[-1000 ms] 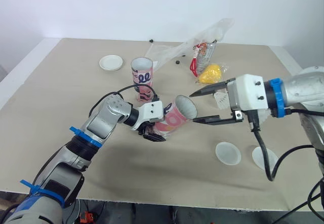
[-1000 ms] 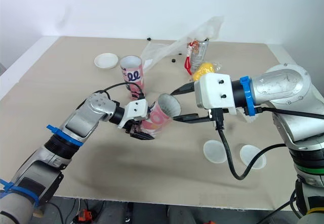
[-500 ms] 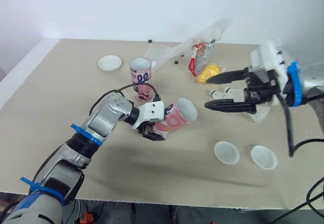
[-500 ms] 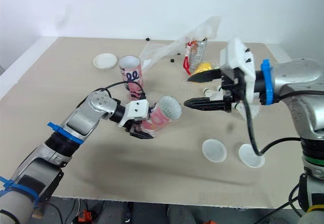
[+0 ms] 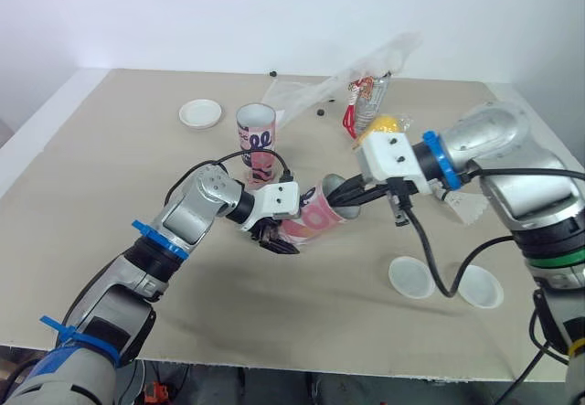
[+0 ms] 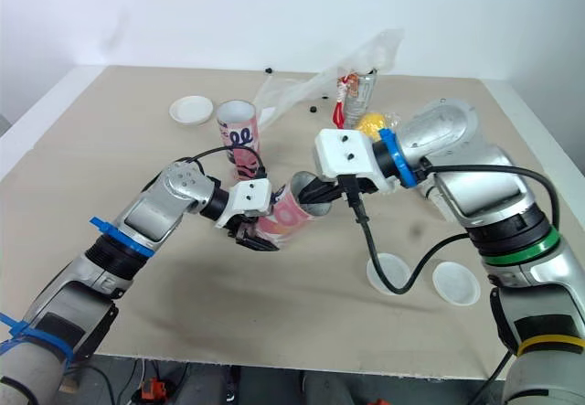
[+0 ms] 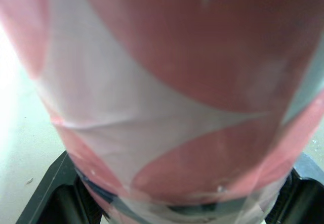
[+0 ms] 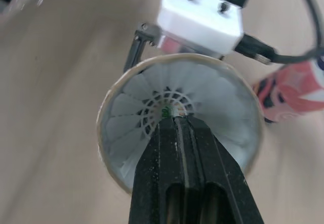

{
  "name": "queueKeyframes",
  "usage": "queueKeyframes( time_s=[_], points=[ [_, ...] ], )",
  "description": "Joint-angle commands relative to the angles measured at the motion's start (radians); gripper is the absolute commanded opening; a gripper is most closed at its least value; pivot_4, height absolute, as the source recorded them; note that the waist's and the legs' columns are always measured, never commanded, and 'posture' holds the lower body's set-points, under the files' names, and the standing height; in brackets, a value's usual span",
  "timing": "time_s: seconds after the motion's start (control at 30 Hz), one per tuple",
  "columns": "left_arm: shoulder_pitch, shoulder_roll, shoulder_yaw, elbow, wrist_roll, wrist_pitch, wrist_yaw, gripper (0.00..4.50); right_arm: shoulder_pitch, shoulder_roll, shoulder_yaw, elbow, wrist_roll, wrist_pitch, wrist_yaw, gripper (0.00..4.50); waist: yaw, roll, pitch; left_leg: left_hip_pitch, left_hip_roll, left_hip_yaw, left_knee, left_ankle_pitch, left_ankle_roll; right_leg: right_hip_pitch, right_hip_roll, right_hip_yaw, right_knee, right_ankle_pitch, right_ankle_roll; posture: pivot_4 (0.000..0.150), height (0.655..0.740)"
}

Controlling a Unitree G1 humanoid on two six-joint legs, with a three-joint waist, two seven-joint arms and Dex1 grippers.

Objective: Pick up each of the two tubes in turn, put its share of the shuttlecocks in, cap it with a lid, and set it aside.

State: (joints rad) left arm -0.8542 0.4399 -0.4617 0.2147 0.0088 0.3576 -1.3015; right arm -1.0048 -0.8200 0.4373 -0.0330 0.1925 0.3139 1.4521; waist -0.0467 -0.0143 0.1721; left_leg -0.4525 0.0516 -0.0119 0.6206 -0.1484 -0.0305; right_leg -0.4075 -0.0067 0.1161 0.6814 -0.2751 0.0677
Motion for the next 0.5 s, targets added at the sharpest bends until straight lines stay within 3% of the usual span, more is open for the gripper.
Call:
queueKeyframes(
  time_s=[0.03, 0.23, 0.5],
  points=[
    [-0.003, -0.007, 0.002, -0.011, -0.004, 0.007, 0.003, 3.43, -0.081, 0.056, 0.06, 0.058, -0.091, -0.077, 0.047, 0.15, 0.0, 0.0, 0.0, 0.0, 0.0, 0.0, 0.0, 0.0, 0.0, 0.0, 0.0, 0.0, 0.0, 0.0, 0.0, 0.15, 0.74],
    [0.002, -0.009, 0.004, -0.013, -0.006, 0.015, 0.009, 3.43, -0.111, 0.128, 0.162, 0.116, -0.202, -0.099, 0.113, 0.15, 0.001, 0.0, 0.0, 0.0, 0.0, -0.001, 0.0, 0.0, 0.0, 0.0, 0.0, -0.001, 0.001, 0.0, -0.001, 0.15, 0.74],
    [0.008, -0.008, 0.005, -0.018, -0.009, 0.021, 0.021, 3.43, -0.113, 0.198, 0.191, 0.15, -0.258, -0.098, 0.151, 0.15, -0.002, 0.001, -0.001, 0.008, 0.002, -0.001, 0.0, 0.0, -0.001, 0.005, 0.002, -0.001, 0.002, 0.001, -0.002, 0.15, 0.74]
  ],
)
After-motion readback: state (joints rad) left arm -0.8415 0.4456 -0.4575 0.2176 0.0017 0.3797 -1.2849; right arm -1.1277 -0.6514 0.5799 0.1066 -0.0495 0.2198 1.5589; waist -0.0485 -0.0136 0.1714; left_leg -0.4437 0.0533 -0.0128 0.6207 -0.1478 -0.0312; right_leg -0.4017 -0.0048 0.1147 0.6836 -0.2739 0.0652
